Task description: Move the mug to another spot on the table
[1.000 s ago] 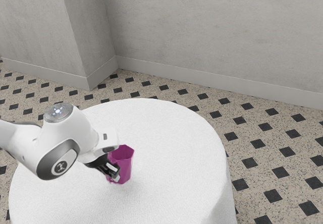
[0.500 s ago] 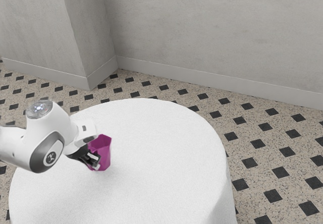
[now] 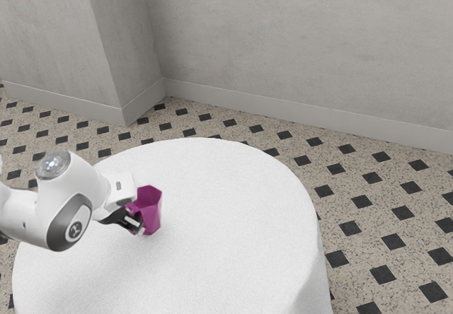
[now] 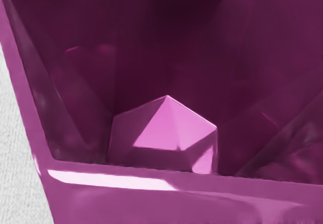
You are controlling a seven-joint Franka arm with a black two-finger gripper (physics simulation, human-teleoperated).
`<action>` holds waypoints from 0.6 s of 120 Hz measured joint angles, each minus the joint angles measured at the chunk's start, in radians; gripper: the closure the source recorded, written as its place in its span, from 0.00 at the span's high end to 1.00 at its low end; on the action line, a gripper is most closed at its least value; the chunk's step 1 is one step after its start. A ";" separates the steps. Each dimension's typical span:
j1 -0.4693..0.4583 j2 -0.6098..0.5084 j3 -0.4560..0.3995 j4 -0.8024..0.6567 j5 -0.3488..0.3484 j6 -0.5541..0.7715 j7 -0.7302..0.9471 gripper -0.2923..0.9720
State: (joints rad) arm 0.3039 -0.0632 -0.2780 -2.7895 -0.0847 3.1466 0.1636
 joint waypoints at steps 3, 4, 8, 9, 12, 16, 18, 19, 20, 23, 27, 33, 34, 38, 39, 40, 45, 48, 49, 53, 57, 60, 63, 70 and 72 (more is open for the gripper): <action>0.000 -0.002 0.000 -0.003 -0.001 0.003 0.004 0.26; 0.000 -0.002 -0.001 -0.004 -0.001 0.004 0.005 0.27; 0.000 -0.006 -0.001 -0.010 -0.003 0.007 0.011 0.27; 0.000 -0.007 -0.001 -0.012 -0.003 0.008 0.012 0.27; 0.000 -0.012 -0.002 -0.019 -0.004 0.010 0.015 0.28; -0.001 -0.019 -0.002 -0.031 -0.009 0.013 0.019 0.28; -0.001 -0.023 -0.002 -0.037 -0.011 0.014 0.021 0.28; -0.001 -0.025 -0.002 -0.041 -0.013 0.014 0.022 0.28; -0.001 -0.027 -0.002 -0.044 -0.015 0.015 0.023 0.27; 0.000 -0.033 -0.003 -0.053 -0.020 0.016 0.026 0.26; 0.000 -0.038 -0.003 -0.062 -0.025 0.018 0.030 0.26; 0.000 -0.042 -0.004 -0.070 -0.031 0.020 0.035 0.23; 0.000 -0.042 -0.004 -0.071 -0.031 0.020 0.036 0.22; -0.001 -0.043 -0.004 -0.072 -0.035 0.021 0.039 0.21; -0.001 -0.043 -0.004 -0.073 -0.036 0.022 0.040 0.21; -0.001 -0.044 -0.004 -0.073 -0.036 0.022 0.041 0.21; 0.000 -0.049 -0.005 -0.074 -0.039 0.023 0.045 0.20; -0.001 -0.052 -0.006 -0.075 -0.041 0.024 0.047 0.20; -0.001 -0.053 -0.006 -0.075 -0.041 0.024 0.047 0.19; 0.000 -0.054 -0.006 -0.076 -0.043 0.025 0.050 0.19; 0.000 -0.054 -0.007 -0.077 -0.044 0.026 0.052 0.18; -0.001 -0.054 -0.007 -0.079 -0.045 0.026 0.054 0.18; -0.001 -0.054 -0.007 -0.081 -0.046 0.027 0.055 0.18; -0.002 -0.053 -0.008 -0.086 -0.047 0.028 0.058 0.17; -0.002 -0.053 -0.008 -0.086 -0.047 0.028 0.058 0.17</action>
State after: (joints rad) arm 0.3022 -0.1160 -0.2857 -2.8759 -0.1320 3.1747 0.2220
